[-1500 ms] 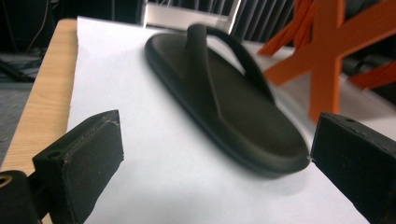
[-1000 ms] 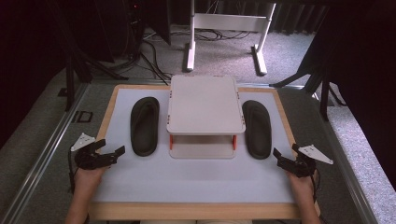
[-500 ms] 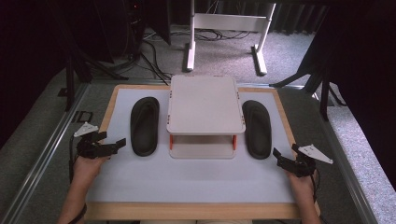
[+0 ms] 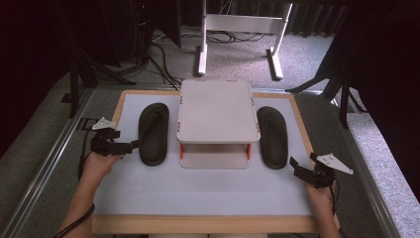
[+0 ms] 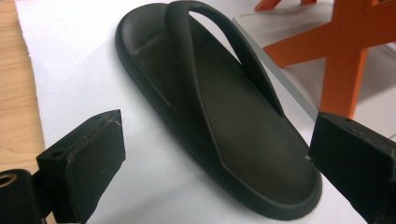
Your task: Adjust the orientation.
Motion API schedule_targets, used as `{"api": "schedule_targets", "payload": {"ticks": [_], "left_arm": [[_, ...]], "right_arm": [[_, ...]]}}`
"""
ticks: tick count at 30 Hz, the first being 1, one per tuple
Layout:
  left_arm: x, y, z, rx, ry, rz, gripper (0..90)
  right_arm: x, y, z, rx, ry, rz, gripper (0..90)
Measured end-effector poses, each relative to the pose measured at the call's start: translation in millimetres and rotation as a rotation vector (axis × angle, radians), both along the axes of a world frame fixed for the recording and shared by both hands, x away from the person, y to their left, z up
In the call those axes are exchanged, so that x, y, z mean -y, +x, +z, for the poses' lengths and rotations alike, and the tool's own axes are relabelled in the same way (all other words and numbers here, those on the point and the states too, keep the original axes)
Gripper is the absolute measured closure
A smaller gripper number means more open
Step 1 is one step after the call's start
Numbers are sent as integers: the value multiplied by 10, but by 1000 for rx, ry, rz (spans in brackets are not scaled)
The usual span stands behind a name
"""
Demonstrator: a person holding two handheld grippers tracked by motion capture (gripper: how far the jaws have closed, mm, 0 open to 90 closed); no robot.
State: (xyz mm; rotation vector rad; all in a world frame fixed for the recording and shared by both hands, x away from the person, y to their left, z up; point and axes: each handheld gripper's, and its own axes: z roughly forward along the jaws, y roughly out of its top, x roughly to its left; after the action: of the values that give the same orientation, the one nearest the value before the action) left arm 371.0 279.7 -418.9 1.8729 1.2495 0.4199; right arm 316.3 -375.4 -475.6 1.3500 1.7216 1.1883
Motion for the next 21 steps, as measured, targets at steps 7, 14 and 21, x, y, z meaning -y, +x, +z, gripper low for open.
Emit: {"api": "schedule_targets", "payload": {"ticks": [7,14,21], "left_arm": [[90,182,6,-39,20,-10,34],[212,395,-3,-113,63,-49,34],[287,599,38,-154,87,-44,48]], "right_arm": [[-19,4,-5,-2,-15,-1,135],[-18,5,-6,-5,-14,6,135],[-24,5,-9,-11,-22,8,136]]}}
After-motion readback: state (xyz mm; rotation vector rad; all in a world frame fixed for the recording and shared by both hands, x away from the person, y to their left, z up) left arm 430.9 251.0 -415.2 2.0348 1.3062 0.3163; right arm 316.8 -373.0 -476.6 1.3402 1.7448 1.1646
